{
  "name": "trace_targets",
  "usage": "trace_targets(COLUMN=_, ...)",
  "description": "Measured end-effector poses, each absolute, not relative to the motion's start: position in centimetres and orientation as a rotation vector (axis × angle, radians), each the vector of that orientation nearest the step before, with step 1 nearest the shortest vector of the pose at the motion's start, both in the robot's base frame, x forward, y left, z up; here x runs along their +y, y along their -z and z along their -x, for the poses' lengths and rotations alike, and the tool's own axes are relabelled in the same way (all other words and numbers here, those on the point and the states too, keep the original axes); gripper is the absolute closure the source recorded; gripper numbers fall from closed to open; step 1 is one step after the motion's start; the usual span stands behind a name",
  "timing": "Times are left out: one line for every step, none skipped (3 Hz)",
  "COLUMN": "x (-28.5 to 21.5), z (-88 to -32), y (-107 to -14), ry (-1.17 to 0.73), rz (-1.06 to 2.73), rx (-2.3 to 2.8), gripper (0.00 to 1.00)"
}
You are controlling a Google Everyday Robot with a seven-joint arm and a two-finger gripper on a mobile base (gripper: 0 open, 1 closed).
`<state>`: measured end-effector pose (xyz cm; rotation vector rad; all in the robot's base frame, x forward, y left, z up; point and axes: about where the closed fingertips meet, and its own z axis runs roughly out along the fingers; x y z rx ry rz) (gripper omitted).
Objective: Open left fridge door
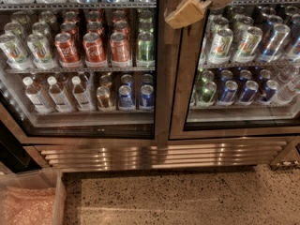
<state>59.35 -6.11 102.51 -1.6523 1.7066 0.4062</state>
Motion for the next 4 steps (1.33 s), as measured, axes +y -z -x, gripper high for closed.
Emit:
trace_targets(x=-6.1, z=-59.4, y=-102.6, ry=-0.406, rz=1.652, rx=1.707, gripper=0.35)
trace_targets(x=-6.8, z=-55.6, y=-101.1, ry=-0.483, rz=1.681, rx=1.734, gripper=0.12)
trace_targets(x=-7.0, z=-53.8, y=-101.0, ry=-0.508, rz=1.691, rx=1.734, gripper=0.00)
trace_targets(x=-7.0, z=-53.4, y=-101.0, ry=-0.507, rz=1.691, rx=1.734, gripper=0.00)
